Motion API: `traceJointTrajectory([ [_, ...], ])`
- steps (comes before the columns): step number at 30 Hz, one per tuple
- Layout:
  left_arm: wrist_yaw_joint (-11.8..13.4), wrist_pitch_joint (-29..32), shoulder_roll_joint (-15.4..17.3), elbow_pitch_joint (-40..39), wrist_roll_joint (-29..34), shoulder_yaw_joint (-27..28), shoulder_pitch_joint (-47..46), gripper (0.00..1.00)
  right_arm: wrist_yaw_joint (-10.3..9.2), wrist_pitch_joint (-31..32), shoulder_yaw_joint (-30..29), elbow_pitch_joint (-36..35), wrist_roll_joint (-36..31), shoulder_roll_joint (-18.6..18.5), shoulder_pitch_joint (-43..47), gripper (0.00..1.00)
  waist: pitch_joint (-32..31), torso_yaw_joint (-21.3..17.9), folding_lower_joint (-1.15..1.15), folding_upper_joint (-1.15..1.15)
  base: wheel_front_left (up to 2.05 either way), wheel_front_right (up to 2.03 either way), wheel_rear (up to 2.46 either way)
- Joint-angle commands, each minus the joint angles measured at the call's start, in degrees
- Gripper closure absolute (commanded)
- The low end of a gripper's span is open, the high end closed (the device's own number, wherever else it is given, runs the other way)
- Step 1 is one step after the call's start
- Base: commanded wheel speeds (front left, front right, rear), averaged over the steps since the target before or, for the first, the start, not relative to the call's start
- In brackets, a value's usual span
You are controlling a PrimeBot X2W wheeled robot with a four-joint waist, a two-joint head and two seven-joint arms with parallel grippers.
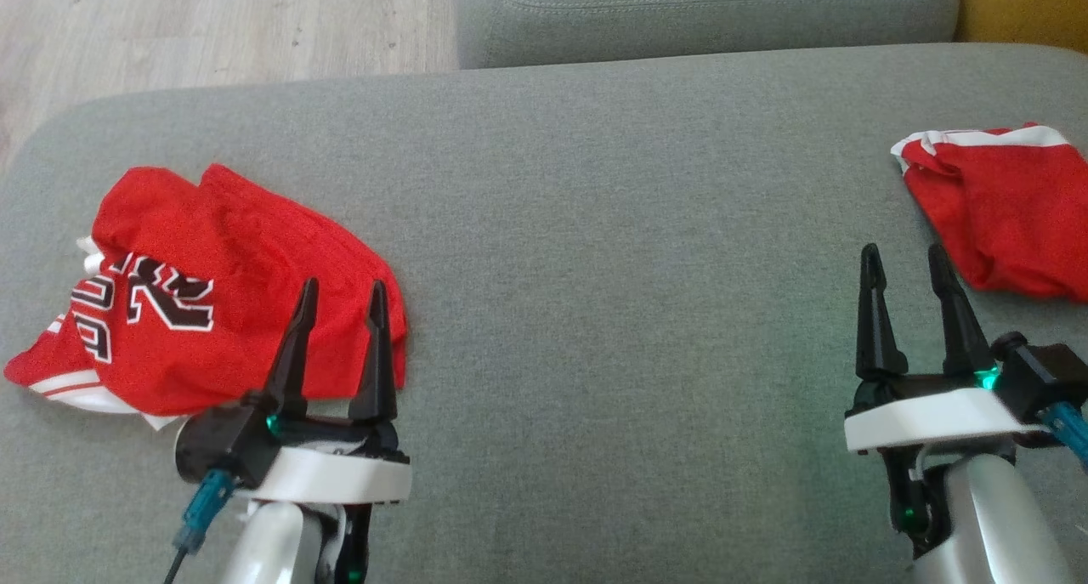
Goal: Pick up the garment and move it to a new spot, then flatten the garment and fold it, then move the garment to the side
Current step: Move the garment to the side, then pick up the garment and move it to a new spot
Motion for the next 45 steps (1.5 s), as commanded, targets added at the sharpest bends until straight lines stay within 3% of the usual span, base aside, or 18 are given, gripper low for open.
traceJointTrajectory([
  [1,0.5,-0.3,0.3,-2.3,-0.3,2.1,-1.0,0.00,-0.05,-0.6,1.4,-2.4,0.0,0.0,-1.2,0.00,-0.1,0.0,0.00,0.00,0.00,0.00,0.00],
  [20,1.2,-0.3,0.3,-2.4,-0.6,1.8,-1.4,0.00,-0.05,-0.6,2.4,-2.8,0.5,0.0,-0.5,0.00,-0.5,2.2,0.00,0.00,0.00,0.00,0.00],
  [37,2.6,-0.3,0.3,-1.8,0.4,4.0,0.3,0.00,-0.05,-0.6,9.3,-1.3,1.7,0.0,0.8,0.00,-2.5,14.2,0.00,0.00,0.00,0.00,0.00],
  [45,2.7,-0.3,0.3,-1.8,0.8,4.7,1.1,0.00,-0.05,-0.6,11.8,-0.8,2.6,0.0,1.5,0.00,-3.0,17.6,0.00,0.00,0.00,0.00,0.00],
])
